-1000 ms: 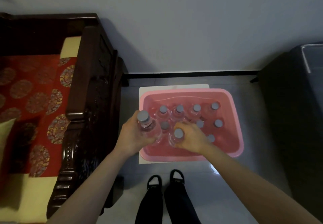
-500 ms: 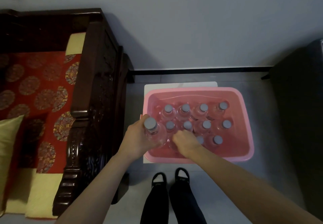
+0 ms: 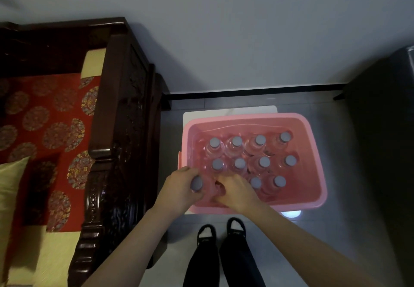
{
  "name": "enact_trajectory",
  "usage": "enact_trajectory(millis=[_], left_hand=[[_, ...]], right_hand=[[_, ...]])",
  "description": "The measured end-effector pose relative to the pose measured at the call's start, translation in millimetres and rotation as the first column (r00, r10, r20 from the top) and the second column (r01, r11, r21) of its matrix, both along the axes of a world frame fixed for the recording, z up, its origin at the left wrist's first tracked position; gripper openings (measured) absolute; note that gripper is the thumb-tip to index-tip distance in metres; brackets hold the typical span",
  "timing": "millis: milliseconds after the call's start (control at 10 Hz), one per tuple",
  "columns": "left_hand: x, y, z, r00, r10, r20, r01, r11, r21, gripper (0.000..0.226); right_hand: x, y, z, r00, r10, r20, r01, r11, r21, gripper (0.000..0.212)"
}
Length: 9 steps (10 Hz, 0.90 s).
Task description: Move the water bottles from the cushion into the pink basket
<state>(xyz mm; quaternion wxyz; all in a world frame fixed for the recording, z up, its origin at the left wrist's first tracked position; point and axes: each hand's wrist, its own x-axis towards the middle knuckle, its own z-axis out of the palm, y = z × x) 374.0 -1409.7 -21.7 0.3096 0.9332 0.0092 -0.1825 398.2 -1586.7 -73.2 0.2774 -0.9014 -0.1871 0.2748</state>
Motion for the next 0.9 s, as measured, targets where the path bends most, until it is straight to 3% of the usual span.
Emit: enact_trajectory(millis=[200, 400, 500, 700, 900], left_hand=[[11, -11, -9, 0.974, -0.195, -0.115, 0.220, 0.938, 0.268, 0.009], [17, -27, -28, 0.929, -0.301, -0.216, 0.359, 0.877, 0.319, 0.014], [17, -31, -35, 0.924, -0.300, -0.237, 0.366, 0.873, 0.324, 0.017], [23, -42, -47, 0.912, -0.283, -0.298, 0.378, 0.863, 0.335, 0.024], [27, -47, -52, 0.896, -0.288, -0.338, 0.405, 0.842, 0.357, 0.031]], right_hand=[[2, -8, -5, 0.984, 0.024, 0.176, -0.018, 0.999, -0.041, 0.033], [5, -46, -8, 0.962, 0.006, 0.274, 0.031, 0.991, -0.132, 0.042], [2, -59, -11, 0.965, 0.020, 0.262, 0.034, 0.979, -0.200, 0.047], [0, -64, -14, 0.987, -0.010, 0.161, 0.027, 0.995, -0.101, 0.040], [0, -68, -34, 0.989, -0.014, 0.149, 0.024, 0.997, -0.069, 0.054]])
